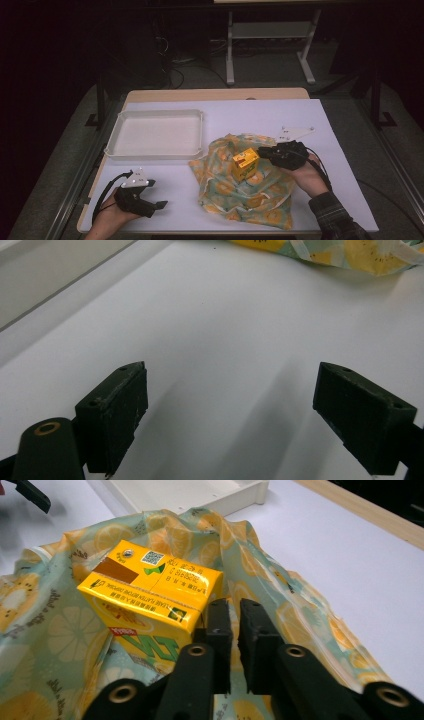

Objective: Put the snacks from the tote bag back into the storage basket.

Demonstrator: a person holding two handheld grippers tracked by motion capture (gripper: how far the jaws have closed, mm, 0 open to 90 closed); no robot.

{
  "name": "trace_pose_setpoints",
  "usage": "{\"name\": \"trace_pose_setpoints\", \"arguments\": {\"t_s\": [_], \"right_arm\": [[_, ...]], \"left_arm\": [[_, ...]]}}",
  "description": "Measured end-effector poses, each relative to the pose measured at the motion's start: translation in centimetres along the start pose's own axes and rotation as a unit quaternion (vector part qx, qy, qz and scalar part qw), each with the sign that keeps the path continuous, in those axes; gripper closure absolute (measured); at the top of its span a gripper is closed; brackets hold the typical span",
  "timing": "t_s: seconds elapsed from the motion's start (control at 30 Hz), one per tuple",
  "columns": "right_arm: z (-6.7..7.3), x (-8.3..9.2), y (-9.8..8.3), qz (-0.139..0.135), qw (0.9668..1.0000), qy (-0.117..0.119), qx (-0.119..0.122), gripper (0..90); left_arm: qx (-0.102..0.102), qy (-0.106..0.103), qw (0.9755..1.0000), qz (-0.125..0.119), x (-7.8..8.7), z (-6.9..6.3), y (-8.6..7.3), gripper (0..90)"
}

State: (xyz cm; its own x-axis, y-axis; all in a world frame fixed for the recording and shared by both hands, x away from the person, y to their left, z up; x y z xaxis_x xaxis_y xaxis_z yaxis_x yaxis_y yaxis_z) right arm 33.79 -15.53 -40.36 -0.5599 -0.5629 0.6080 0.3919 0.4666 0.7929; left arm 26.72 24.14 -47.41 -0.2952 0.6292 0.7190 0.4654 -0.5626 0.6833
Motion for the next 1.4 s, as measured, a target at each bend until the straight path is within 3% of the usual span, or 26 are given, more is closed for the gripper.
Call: {"name": "trace_pose_setpoints", "arguments": {"t_s": [0.23,0.47,1.0,1.4], "right_arm": [[0.1,1.6,-1.0,0.004,0.9999,-0.013,-0.010,53.2],[0.3,3.0,-2.0,0.000,0.9993,-0.031,-0.021,39.1],[0.9,6.6,-6.8,0.008,0.9975,-0.054,-0.045,35.0],[0.5,7.5,-9.6,0.024,0.9948,-0.068,-0.071,33.5]], "left_arm": [[-0.002,-0.002,1.0000,0.006,0.0,-0.1,0.0,13.9],[-0.001,-0.003,1.0000,0.005,0.0,-0.1,0.0,13.9],[-0.004,-0.001,1.0000,0.008,0.0,-0.2,0.0,13.9],[-0.001,-0.007,1.0000,0.002,0.0,-0.4,0.3,13.9]]}}
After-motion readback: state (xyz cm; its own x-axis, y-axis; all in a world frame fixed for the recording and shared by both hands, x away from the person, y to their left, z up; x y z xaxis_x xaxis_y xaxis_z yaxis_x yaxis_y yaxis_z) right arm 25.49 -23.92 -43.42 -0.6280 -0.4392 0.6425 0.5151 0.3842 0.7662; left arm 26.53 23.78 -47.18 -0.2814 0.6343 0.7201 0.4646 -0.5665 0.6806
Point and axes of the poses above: each handheld gripper's, and its own axes: x roughly backward along the jaws, y roughly out of its top, z roughly to its left, the point moved 5 cm from there along -x, roughly forward along the jaws, and after that the axes turned 5 degrees about -y, right-handed, at the moved point
